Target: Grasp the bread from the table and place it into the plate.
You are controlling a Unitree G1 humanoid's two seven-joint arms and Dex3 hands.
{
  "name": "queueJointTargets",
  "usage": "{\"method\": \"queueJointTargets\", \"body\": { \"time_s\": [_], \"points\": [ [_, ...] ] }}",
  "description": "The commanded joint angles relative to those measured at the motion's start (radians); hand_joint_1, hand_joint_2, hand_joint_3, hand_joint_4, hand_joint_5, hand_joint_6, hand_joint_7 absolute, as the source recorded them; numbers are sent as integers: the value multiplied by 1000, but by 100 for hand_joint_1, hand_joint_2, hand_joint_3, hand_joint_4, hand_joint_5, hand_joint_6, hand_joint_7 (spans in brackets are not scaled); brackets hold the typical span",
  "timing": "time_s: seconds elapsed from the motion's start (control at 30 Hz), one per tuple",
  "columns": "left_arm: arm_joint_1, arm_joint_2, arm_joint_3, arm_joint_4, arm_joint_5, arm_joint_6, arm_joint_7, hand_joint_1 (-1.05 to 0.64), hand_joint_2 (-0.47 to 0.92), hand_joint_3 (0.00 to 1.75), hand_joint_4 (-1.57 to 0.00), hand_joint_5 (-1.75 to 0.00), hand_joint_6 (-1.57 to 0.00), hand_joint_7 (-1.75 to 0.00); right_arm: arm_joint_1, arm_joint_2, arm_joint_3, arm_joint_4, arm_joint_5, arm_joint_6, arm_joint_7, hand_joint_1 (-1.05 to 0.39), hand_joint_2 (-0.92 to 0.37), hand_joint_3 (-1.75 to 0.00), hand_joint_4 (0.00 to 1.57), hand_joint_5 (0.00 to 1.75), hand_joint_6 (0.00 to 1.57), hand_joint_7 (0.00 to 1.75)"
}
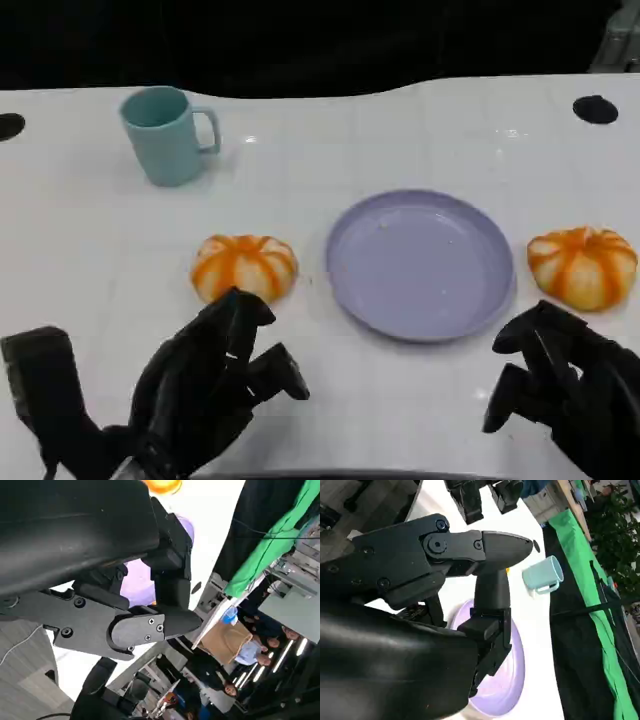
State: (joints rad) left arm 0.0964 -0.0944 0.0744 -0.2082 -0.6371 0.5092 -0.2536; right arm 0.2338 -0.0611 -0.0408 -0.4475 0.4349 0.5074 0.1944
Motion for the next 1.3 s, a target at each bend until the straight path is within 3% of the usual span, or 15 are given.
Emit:
{"method": "queueJointTargets", "body": {
  "time_s": [0.03,0.93,1.17,1.23,1.3],
  "points": [
    [-10,12,6,5,2,-12,-4,-55,92,47,-81,-175,-56,-175,-2,-5,-8,-5,11,3,-1,-43,-92,-41,63,175,48,163],
    [-8,19,5,0,-2,-12,-12,-55,92,48,-81,-175,-56,-175,2,-6,-3,-11,3,-1,-2,-43,-92,-40,63,175,47,162],
    [-23,48,-28,2,84,-102,-33,-60,92,46,-74,-175,-48,-174,2,-11,0,-10,-6,-8,0,-44,-92,-40,63,175,47,162],
    [-34,59,-36,11,124,-148,-39,-62,92,41,-68,-175,-45,-168,-1,-9,0,-9,-7,-6,-4,-44,-92,-40,63,175,47,162],
    [-45,69,-54,27,192,-237,-47,-59,92,36,-60,-164,-50,-134,-4,-8,-1,-7,-6,-5,-3,-44,-92,-40,63,175,47,162]
  ]
}}
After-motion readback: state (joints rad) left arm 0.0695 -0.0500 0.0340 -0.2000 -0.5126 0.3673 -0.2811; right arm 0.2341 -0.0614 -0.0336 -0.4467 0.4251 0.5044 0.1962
